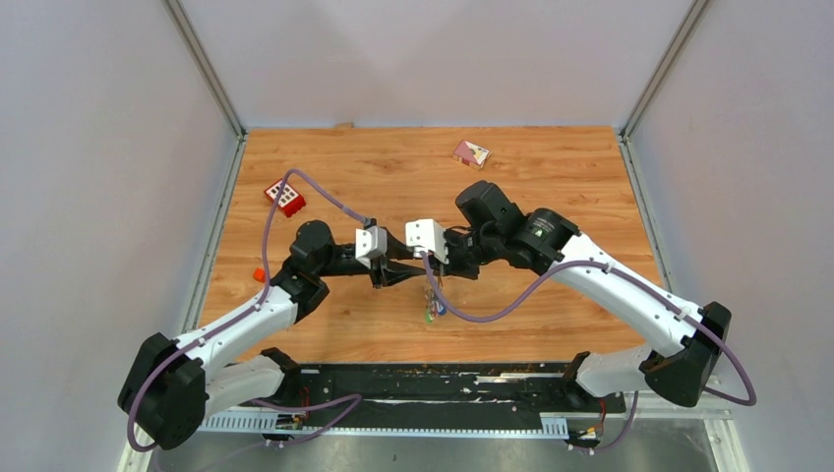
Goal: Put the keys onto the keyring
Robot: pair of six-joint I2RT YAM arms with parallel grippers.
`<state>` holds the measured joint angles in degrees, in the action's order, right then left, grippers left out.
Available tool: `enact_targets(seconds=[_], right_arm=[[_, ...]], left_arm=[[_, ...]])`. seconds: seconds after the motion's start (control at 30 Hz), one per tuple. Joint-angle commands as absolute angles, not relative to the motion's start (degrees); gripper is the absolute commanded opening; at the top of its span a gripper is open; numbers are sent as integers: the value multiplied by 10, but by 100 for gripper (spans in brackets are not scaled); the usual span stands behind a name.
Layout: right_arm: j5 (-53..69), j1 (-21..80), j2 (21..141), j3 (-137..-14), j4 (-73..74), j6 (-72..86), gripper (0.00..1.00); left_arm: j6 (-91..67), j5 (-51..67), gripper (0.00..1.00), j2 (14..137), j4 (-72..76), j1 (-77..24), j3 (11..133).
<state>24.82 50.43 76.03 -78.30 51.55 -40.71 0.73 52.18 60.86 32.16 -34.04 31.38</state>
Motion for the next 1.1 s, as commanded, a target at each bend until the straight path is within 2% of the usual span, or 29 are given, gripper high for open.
enact_targets(seconds=[0.0,0.3,0.57,0.9,1.07], right_arm=[[224,514,767,-821,523,-411,0],[217,522,783,-833,524,-404,0],[217,526,786,-837,521,-400,0],[218,525,782,-835,515,-396,0],[220,526,782,-831,513,-395,0]], left_arm=[[31,529,39,602,315,-344,333],[40,542,33,606,307,-354,332],[42,549,21,607,304,-356,331],[48,552,23,609,299,-358,330],[42,552,18,609,304,-358,331]])
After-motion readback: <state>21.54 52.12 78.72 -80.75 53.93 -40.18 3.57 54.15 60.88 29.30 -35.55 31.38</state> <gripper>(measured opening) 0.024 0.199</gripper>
